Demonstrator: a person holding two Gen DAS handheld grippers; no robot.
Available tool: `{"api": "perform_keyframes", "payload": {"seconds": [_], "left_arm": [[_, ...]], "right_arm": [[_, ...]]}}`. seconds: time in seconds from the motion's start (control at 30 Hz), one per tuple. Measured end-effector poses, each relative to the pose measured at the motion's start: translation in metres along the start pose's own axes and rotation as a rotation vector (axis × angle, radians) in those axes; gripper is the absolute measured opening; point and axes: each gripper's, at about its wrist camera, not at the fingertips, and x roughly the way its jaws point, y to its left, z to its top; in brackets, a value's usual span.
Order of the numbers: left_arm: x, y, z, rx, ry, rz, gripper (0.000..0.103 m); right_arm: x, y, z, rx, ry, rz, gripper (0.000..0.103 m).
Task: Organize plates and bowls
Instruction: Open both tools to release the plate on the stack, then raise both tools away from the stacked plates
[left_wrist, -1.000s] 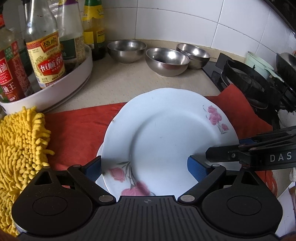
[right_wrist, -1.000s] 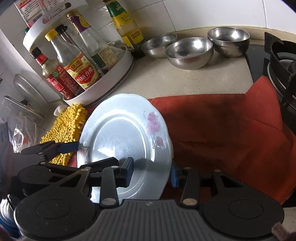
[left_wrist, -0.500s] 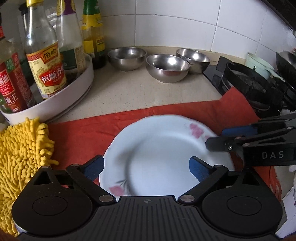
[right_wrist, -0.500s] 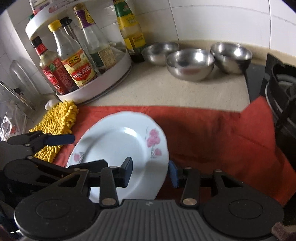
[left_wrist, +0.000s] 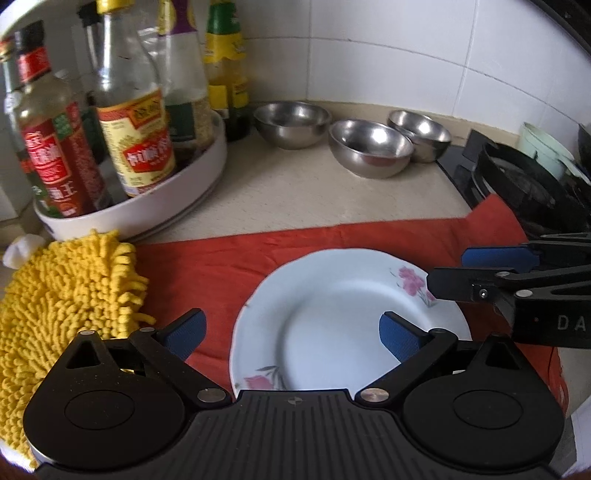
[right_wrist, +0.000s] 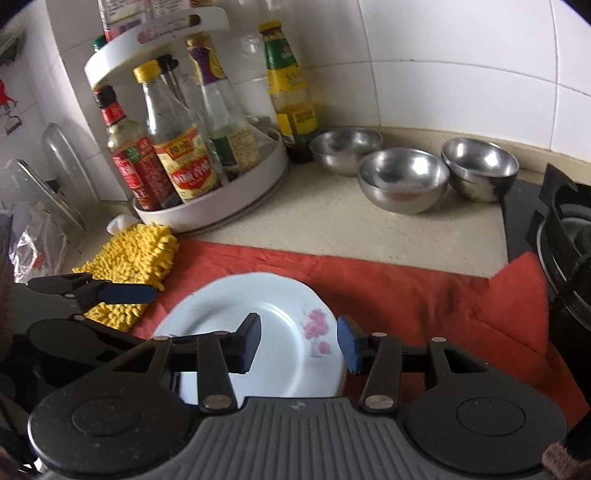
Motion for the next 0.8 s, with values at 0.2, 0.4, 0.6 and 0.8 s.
{"api": "perform_keyframes", "payload": {"seconds": [0.2,0.4,0.6,0.8], "left_arm": [[-0.013,0.007,0.000,-0.039,-0.025,0.059,0.102],[-0.027,0.013,-0.002,-0.078,-0.055,0.121,0.103],[-0.041,0.015,-0.004,-0.113,-0.088,0.191,0.103],[-0.050,0.008,-0.005,-0.125,-0.096,0.222,0.103]], "right_arm": [[-0.004,0.009,0.003,-0.030,-0.026,0.018,0.045],[-0.005,0.013,0.002,-0.056,-0.028,0.050,0.048],[-0.008,0.016,0.001,-0.082,-0.031,0.084,0.048],[-0.012,0.013,-0.002,-0.096,-0.029,0.111,0.048]]}}
